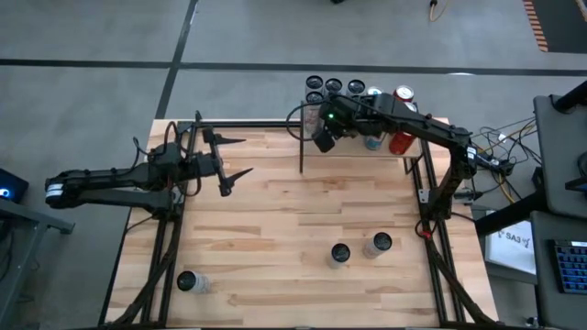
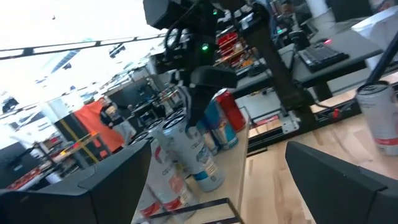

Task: Place canned beverage on shelf
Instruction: Put the top white blue soda can on the shelf aligned with the other white blue soda can, then put the white yellow soda can on the shelf aligned with the other white yellow soda cans

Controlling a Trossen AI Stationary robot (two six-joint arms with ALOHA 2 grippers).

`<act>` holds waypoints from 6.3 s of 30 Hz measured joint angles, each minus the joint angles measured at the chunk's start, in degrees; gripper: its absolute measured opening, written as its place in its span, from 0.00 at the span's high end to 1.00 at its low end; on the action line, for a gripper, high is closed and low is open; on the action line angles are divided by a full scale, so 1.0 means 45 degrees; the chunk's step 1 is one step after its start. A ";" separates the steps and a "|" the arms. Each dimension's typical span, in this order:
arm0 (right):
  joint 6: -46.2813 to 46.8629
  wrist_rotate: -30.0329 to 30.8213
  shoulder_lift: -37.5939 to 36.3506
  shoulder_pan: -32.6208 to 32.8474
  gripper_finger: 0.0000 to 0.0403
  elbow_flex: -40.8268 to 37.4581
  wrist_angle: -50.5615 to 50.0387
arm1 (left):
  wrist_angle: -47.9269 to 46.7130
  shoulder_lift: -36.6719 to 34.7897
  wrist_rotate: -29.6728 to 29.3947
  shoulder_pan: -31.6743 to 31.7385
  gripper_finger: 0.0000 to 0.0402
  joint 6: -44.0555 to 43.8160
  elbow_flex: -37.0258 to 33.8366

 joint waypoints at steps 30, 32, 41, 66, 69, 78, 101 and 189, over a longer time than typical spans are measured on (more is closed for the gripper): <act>-0.0635 -0.0095 -0.0010 -0.0782 0.96 0.0102 -0.1104 | -0.0044 0.0000 -0.0452 0.0000 0.11 0.0068 -0.0014; -0.0621 -0.0575 -0.0011 -0.0782 0.96 0.0102 -0.1130 | -0.0044 0.0000 -0.0572 0.0002 0.11 0.0070 -0.0014; -0.0754 -0.1135 0.0516 -0.0693 0.96 0.0044 -0.0741 | -0.0063 0.0003 -0.0653 0.0063 0.11 0.0083 -0.0014; -0.0822 0.0392 0.0617 -0.0903 0.96 0.0214 -0.0181 | -0.0155 0.0005 -0.0668 0.0078 0.11 0.0163 -0.0014; -0.0831 0.0361 0.0617 -0.0821 0.96 0.0214 -0.0143 | -0.0164 0.0005 -0.0663 0.0078 0.11 0.0160 -0.0014; -0.1253 0.0937 -0.0192 0.1402 0.96 -0.0270 -0.0046 | -0.0223 0.0005 -0.0329 -0.0026 0.11 -0.0294 -0.0014; -0.4045 0.1009 -0.5125 0.5920 0.96 -1.1122 1.1887 | -0.0695 0.2424 0.2460 -0.1924 0.11 -0.7556 -0.0077; 0.0357 -0.3520 -0.1759 0.8930 0.10 -0.5918 0.3076 | 0.2919 0.6348 0.1984 -0.3152 0.11 -0.6897 -0.0014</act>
